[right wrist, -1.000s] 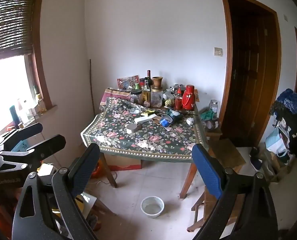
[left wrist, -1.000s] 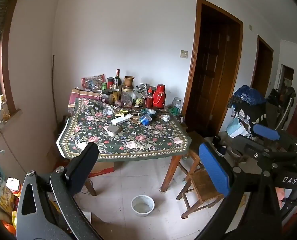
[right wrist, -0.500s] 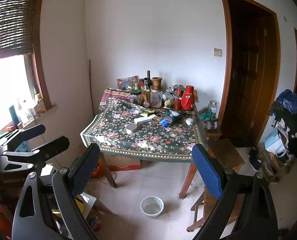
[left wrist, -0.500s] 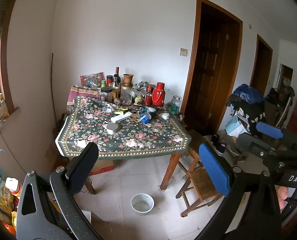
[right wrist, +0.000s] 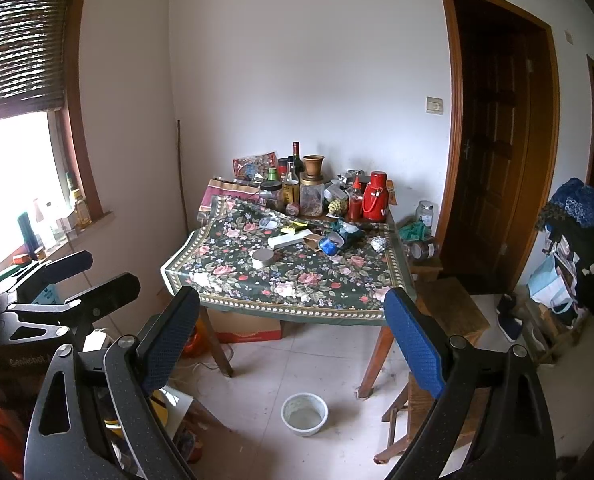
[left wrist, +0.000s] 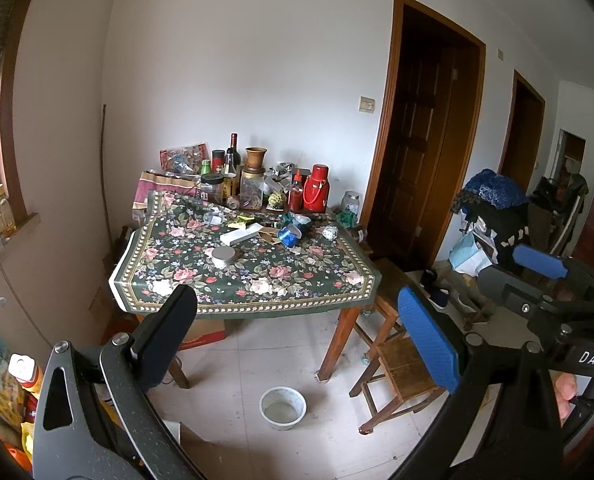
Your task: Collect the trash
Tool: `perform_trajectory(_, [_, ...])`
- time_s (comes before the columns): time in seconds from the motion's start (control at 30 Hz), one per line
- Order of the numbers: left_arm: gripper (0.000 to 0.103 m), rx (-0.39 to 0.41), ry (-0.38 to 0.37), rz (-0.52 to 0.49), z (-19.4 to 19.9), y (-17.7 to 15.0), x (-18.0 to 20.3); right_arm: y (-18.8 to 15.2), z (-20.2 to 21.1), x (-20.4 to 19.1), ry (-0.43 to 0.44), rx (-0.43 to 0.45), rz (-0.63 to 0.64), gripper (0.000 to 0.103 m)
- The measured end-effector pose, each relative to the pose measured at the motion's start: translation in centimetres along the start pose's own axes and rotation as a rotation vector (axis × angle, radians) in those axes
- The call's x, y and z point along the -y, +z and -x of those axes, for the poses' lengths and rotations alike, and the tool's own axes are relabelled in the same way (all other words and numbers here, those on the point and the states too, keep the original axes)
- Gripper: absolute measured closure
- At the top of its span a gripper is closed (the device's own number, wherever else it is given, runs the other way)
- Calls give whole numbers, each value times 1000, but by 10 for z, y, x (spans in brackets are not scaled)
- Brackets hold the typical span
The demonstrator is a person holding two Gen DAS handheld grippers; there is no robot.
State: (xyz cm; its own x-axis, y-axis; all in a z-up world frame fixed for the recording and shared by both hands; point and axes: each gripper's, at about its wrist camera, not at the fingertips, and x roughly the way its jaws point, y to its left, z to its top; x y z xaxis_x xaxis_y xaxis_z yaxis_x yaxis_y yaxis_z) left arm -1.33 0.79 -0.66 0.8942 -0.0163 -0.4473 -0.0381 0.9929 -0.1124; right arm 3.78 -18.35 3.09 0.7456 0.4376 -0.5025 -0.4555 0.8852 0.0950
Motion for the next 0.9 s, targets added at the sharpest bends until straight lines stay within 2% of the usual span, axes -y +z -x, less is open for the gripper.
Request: perform_trajectory(0.9, [2,4,9,-6,-3,-1,0,0,1,0,3,2,0,11])
